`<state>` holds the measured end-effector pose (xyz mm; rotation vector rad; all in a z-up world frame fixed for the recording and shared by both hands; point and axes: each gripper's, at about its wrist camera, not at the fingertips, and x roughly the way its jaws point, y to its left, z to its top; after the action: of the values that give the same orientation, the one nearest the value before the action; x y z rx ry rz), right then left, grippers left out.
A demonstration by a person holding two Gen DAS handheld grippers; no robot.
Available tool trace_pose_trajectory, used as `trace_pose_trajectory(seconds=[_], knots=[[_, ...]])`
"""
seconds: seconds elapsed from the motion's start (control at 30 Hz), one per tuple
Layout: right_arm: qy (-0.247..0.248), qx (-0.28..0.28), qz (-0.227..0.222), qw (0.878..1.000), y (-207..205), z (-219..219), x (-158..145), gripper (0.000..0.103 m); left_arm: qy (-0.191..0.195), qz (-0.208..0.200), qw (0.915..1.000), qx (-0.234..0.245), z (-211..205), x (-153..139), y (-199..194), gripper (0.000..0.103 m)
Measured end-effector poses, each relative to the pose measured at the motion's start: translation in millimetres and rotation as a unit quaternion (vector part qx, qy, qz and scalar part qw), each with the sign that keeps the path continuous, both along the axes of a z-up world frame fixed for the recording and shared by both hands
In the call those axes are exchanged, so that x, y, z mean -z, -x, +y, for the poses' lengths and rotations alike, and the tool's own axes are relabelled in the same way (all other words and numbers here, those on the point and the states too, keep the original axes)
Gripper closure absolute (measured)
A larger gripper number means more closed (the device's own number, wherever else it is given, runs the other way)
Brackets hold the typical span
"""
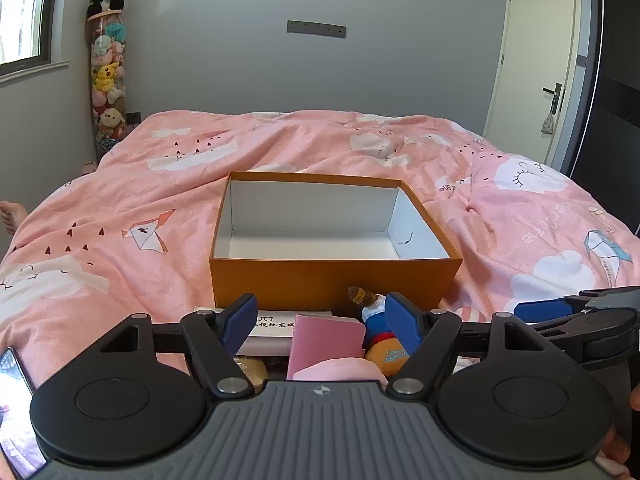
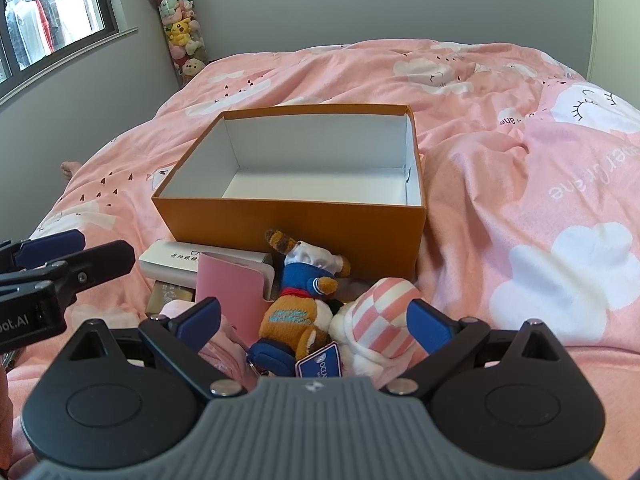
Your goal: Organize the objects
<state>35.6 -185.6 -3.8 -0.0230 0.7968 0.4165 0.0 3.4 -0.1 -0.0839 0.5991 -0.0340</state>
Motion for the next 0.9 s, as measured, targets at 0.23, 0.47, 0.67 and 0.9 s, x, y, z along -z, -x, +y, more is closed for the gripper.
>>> trace_pose_trajectory(seconds=[0.23,0.47,0.67,0.9], knots=[[0.0,0.0,0.001,1.0,0,0,0,0.004,0.008,0.001,1.0,0.004,1,0,0,0.019],[-0.003,-0.001,0.003,1.0,1,0,2,0.004,0.01,0.011,0.9996,0.022,-3,-1,-1,0.023],[-0.002,-0.008,0.007,1.0,-3,-4,0,0.004,0.031,0.036,0.9978,0.047,9,3,-7,0.023],[0.023,-0.014,0.015,1.0,-17,-14,0,0.021,0.047,0.09,0.9915,0.081,8,16,-25,0.026]])
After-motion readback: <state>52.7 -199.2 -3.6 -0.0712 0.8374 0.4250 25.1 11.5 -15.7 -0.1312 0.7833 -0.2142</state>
